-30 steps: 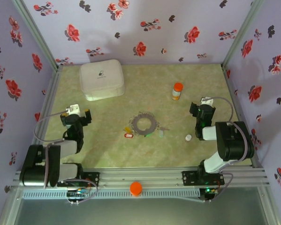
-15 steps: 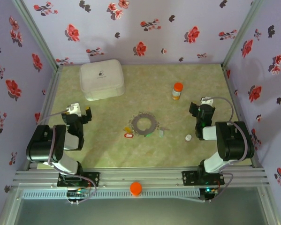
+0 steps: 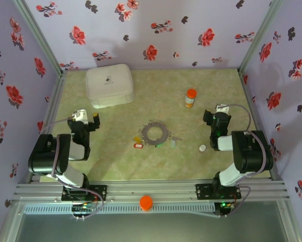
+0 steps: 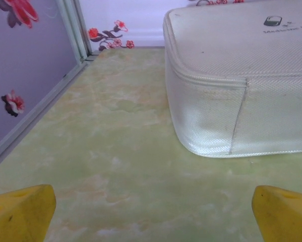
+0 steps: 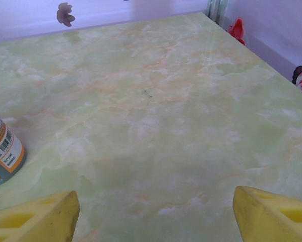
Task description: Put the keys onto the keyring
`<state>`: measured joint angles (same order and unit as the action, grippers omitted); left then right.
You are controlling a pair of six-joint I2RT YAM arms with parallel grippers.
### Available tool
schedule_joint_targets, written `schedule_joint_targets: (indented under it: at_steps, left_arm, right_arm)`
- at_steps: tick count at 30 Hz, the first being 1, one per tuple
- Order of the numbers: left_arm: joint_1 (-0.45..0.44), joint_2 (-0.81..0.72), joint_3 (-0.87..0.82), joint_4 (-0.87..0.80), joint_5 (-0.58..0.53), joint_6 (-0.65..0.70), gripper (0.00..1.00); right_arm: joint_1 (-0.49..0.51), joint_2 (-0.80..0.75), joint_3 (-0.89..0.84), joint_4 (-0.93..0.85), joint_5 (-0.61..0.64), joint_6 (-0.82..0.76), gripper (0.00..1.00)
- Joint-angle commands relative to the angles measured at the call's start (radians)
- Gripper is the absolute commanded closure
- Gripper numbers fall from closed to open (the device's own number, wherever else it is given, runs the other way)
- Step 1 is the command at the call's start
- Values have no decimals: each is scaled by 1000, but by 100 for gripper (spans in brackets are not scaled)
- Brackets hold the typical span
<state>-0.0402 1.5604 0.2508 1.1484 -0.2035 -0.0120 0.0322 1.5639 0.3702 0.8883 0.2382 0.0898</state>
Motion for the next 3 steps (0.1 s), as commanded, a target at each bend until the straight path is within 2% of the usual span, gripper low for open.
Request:
schedule_joint_targets:
  at_steps: [1, 3]
  left_arm:
    - [-3, -15, 95, -167, 59, 47, 0]
    - [-4, -16, 65, -119, 77, 51, 0]
  right_arm:
    - [-8, -6, 16, -3, -2, 14, 19]
    - [-8, -6, 15, -2, -2, 14, 18]
